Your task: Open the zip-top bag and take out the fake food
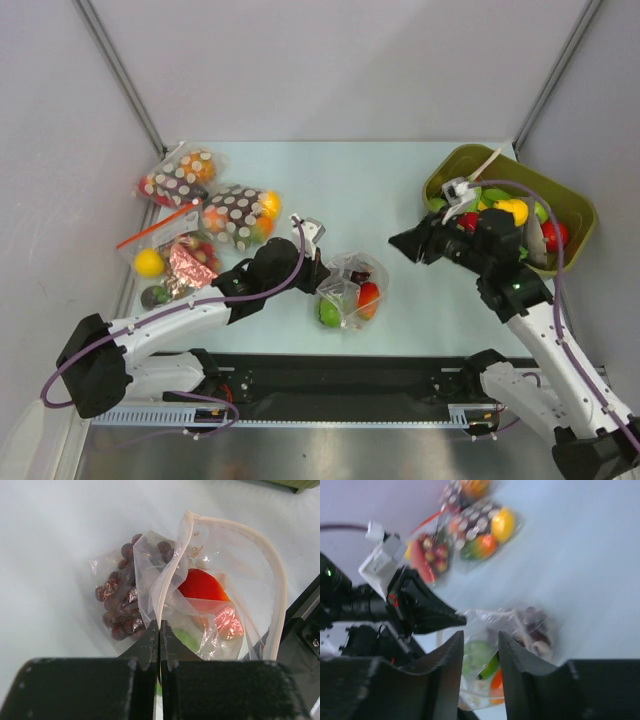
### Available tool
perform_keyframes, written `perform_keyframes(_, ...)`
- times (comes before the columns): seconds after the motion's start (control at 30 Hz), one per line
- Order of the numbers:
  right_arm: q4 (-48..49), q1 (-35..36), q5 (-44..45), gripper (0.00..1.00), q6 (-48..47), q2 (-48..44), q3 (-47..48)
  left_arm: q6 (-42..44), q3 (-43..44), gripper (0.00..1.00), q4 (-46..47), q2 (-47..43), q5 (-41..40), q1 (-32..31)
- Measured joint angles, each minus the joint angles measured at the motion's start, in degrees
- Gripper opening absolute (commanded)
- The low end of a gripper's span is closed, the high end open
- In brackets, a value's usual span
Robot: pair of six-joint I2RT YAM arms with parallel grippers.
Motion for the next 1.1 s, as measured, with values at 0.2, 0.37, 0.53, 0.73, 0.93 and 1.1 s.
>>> perform_keyframes(0.2,-1.2,14.2,-0.7,0.31,4.0,3.3,-6.2,0.0,0.0,0.0,0.0,0.2,0.0,0.0)
perform_keyframes(0.37,-0.9,18.1,0.3,0.31,6.3,6.3,-10.3,0.0,0.0,0.0,0.0,0.2,0.0,0.0)
perform_keyframes(0.53,-1.0,19.9,4.7,0.3,6.7,10.1,-11.6,0.0,0.0,0.0,0.0,0.1,0.0,0.0)
perform_keyframes(0.73,-1.4,21.8,10.8,0.29,6.5,14.0,-11.6,0.0,0.0,0.0,0.0,0.0,1.2,0.0)
perform_keyframes(0.93,-2.1,25.2,15.8,0.3,6.5,18.9,-11.6,-0.1,-0.4,0.0,1.2,0.0,2.9,0.0)
perform_keyframes(1.1,-2.2,28.5,19.8,0.38,7.2,22.1,-11.6,-0.3,-1.2,0.0,2.5,0.0,4.1,0.0)
